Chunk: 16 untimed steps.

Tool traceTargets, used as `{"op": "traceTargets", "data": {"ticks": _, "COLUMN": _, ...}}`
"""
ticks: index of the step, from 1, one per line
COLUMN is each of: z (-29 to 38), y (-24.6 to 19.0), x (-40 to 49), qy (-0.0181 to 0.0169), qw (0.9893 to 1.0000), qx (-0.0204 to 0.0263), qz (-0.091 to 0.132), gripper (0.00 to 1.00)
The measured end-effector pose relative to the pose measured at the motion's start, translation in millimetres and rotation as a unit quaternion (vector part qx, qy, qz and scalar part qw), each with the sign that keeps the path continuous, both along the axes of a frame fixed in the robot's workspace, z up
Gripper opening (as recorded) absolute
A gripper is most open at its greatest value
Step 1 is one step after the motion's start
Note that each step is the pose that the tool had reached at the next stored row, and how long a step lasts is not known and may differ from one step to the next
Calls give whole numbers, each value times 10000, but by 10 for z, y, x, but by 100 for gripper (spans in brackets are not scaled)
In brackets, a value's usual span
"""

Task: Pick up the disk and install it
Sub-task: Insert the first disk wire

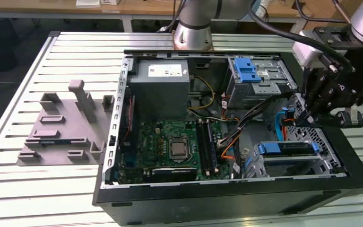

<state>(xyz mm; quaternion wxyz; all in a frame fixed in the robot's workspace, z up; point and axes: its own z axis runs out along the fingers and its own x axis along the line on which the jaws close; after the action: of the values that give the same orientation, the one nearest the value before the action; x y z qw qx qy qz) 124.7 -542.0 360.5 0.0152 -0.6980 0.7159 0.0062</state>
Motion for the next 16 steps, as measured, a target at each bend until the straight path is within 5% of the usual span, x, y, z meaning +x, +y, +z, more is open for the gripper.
{"op": "traceTargets", "data": {"ticks": 7, "z": 30, "y": 16, "x": -3, "qy": -21, "qw": 10000, "qx": -3, "qz": 0, "gripper": 11}}
{"op": "traceTargets", "data": {"ticks": 11, "z": 30, "y": 27, "x": -3, "qy": -22, "qw": 10000, "qx": -67, "qz": 0, "gripper": 11}}
{"op": "traceTargets", "data": {"ticks": 16, "z": 31, "y": 36, "x": -3, "qy": -22, "qw": 10000, "qx": -73, "qz": 0, "gripper": 17}}
